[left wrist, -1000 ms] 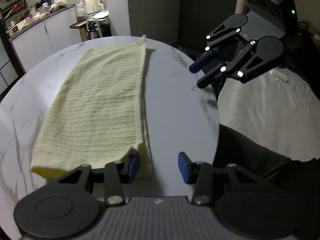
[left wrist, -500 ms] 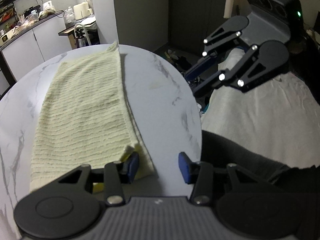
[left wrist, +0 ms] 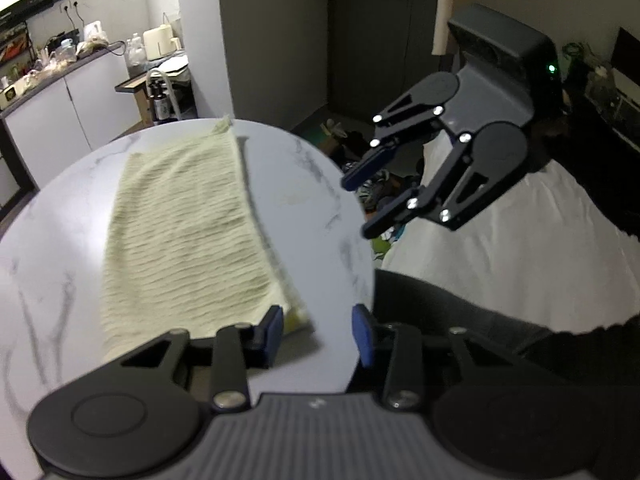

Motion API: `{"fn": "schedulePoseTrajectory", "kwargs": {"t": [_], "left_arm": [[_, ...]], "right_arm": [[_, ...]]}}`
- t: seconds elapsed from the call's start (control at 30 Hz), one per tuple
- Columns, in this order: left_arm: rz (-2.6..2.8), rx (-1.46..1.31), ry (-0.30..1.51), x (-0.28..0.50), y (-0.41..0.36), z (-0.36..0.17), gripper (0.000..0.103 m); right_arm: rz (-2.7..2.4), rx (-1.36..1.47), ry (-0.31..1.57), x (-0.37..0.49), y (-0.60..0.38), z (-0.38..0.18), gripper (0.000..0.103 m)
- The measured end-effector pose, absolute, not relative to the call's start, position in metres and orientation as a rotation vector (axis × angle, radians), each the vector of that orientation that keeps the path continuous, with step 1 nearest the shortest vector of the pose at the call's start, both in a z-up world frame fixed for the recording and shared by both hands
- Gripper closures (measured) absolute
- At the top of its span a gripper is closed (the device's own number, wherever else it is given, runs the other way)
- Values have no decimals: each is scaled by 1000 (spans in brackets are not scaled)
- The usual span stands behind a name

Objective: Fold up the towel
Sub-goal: 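Open both tools and move them to the short end of the folded towel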

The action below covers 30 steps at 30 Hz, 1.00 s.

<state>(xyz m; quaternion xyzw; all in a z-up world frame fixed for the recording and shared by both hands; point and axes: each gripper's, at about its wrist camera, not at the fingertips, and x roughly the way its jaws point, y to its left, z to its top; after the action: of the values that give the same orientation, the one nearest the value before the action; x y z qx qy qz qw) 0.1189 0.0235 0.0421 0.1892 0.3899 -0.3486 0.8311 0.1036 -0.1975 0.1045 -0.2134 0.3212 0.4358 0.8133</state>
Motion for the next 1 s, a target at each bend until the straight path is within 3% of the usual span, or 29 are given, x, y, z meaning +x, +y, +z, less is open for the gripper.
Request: {"fn": "schedulePoseTrajectory", "kwargs": {"t": [1.0], "left_arm": [[-535, 374, 806, 151, 124, 29, 63]], "right_arm": [[997, -450, 616, 69, -121, 106, 51]]}}
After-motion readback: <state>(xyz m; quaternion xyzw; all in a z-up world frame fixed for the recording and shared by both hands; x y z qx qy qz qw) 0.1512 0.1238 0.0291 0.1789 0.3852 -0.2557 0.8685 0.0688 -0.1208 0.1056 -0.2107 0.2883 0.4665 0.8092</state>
